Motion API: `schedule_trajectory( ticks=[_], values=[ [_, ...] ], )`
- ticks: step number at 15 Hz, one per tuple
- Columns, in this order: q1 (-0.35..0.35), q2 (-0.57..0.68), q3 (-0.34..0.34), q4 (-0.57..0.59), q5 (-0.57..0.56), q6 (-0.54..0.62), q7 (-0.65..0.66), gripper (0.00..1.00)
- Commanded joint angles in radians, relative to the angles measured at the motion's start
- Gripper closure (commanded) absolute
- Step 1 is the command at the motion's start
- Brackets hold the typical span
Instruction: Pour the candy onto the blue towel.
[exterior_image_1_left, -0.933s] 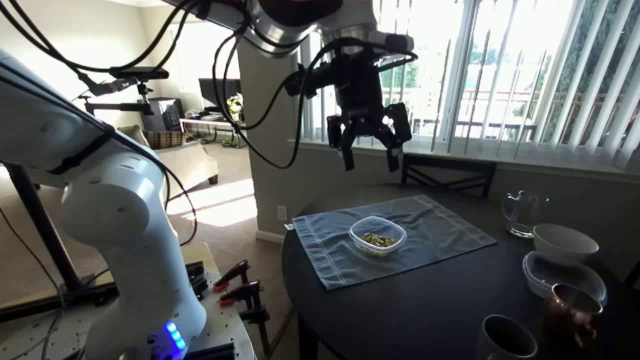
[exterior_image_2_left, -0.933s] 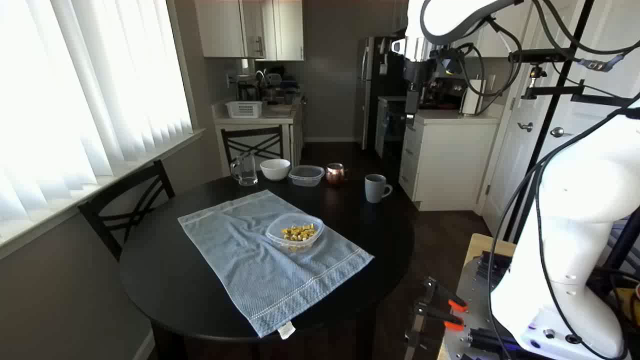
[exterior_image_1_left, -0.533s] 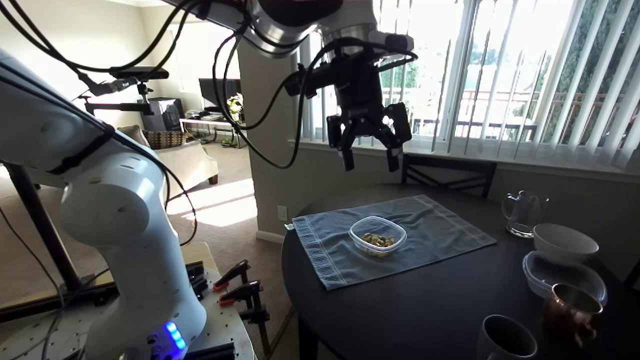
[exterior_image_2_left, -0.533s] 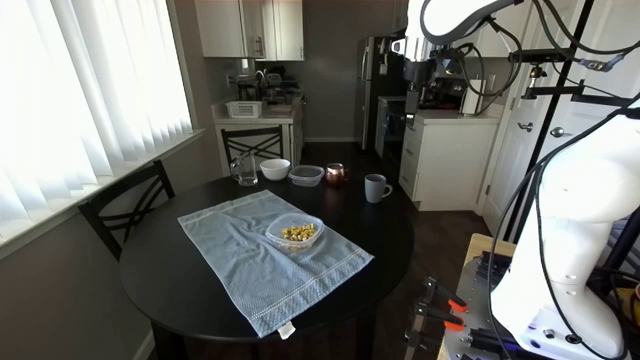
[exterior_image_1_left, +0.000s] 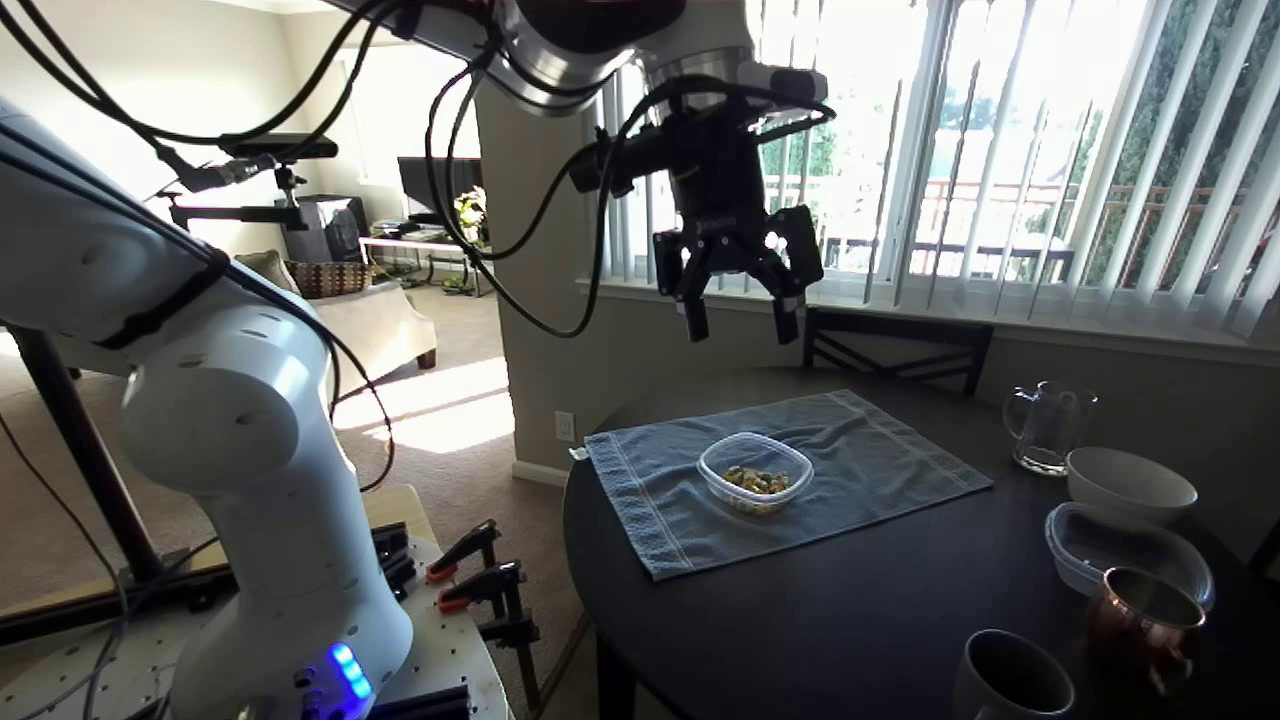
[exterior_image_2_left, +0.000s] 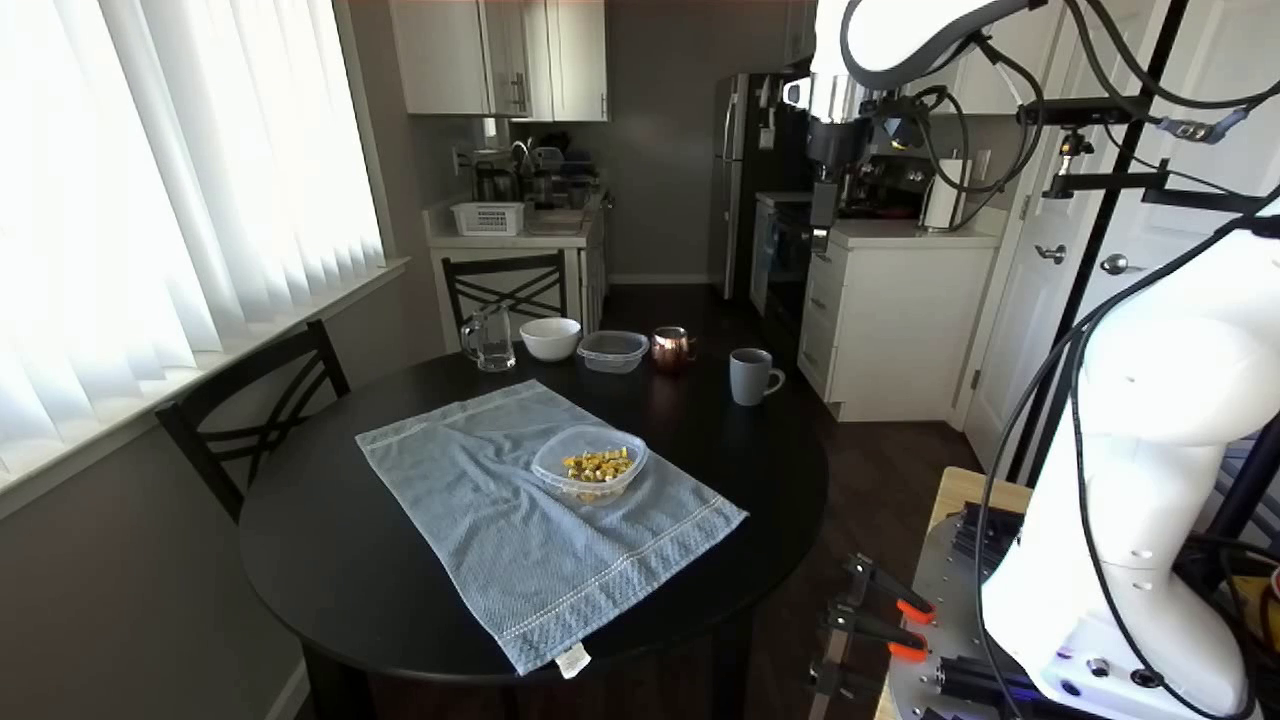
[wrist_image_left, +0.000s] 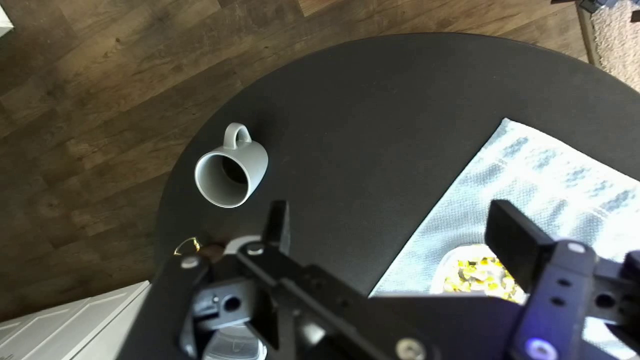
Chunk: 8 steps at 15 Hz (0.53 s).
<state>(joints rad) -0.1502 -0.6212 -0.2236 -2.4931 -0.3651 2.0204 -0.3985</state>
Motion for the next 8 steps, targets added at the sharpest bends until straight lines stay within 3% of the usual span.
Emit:
schedule_trajectory(
  ticks=[1,5,8],
  values=[
    [0.045,0.137,0.06,0.029,0.017,0.018,0.078,0.0],
    [0.107,0.322,0.166,0.086,0.02,0.099,0.248,0.0],
    [0.109,0.517,0.214,0.218,0.026,0.116,0.41,0.0]
  ],
)
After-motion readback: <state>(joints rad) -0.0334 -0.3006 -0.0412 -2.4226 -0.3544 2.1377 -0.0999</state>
